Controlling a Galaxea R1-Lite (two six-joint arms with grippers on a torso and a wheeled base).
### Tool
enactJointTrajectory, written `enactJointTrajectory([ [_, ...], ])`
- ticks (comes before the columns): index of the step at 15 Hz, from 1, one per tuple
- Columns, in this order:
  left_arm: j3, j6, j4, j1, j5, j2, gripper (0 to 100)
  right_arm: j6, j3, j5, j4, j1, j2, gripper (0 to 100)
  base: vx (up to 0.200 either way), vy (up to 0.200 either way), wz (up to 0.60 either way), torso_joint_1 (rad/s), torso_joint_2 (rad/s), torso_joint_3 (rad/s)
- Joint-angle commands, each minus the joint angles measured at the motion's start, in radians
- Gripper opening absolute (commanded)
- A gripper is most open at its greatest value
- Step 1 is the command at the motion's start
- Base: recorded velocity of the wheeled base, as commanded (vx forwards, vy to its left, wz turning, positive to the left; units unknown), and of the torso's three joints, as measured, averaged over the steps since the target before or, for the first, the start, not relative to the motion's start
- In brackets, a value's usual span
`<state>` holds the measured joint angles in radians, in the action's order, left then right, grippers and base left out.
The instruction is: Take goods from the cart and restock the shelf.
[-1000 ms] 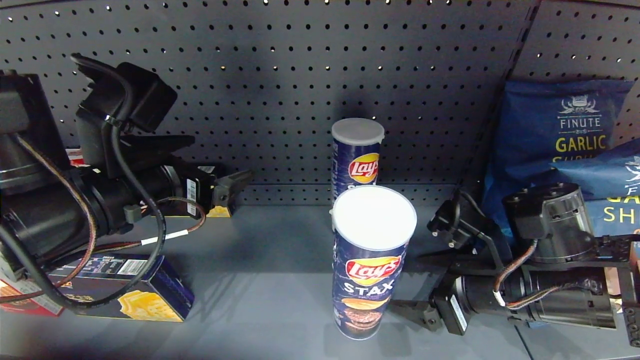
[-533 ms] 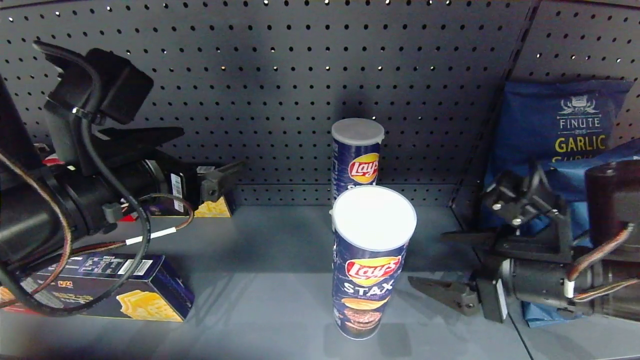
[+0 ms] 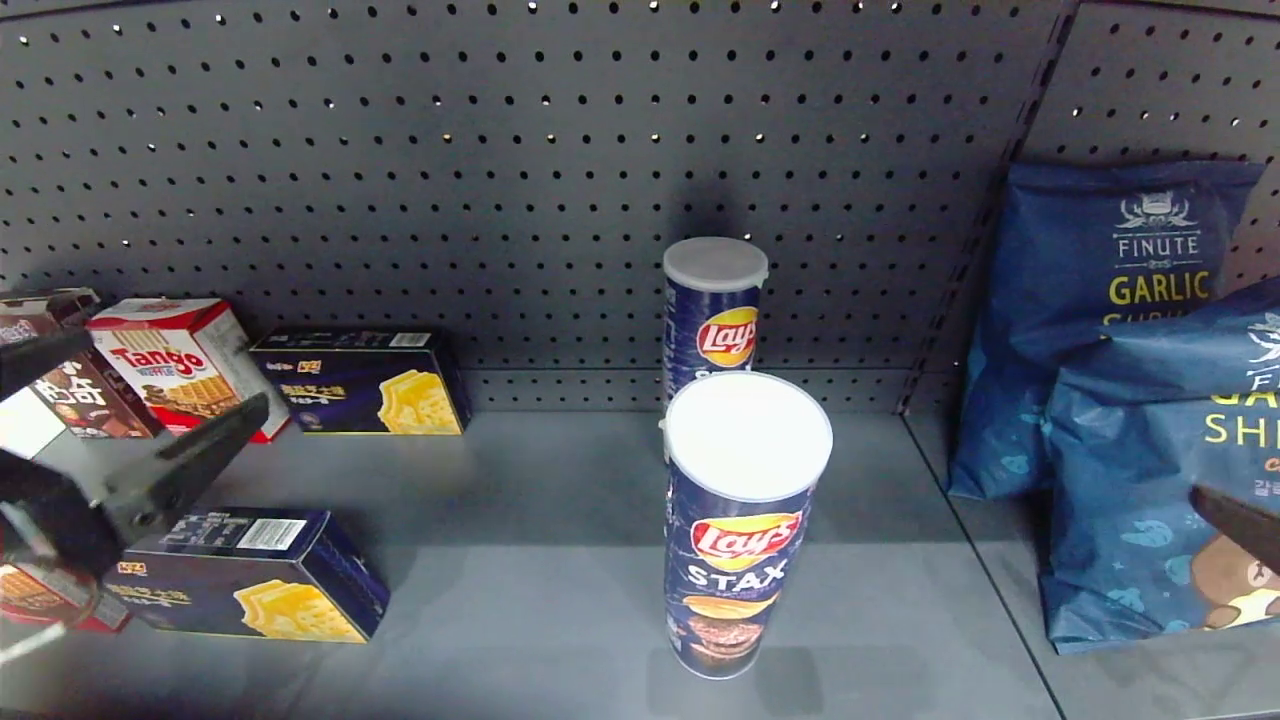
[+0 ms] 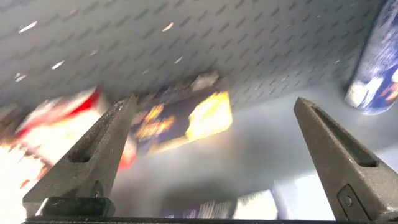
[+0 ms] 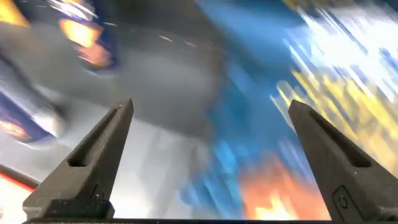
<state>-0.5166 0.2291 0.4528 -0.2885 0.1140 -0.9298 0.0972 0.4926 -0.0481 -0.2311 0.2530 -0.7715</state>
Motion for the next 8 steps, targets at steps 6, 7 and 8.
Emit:
enactJointTrajectory([
  [6,0.113,0.01,-0.442,0.034,0.039,0.526,100,-0.034,-0.483,0.079,0.194,-0.281,0.724,100,0.0,0.0,0.0,0.0,0.0,0.0],
  [7,0.116,0.01,-0.459,0.034,0.039,0.542,100,-0.044,-0.483,0.073,0.196,-0.271,0.718,100,0.0,0.0,0.0,0.0,0.0,0.0],
  [8,0.132,0.01,-0.46,0.034,0.038,0.546,100,-0.08,-0.485,0.062,0.197,-0.268,0.729,100,0.0,0.0,0.0,0.0,0.0,0.0],
])
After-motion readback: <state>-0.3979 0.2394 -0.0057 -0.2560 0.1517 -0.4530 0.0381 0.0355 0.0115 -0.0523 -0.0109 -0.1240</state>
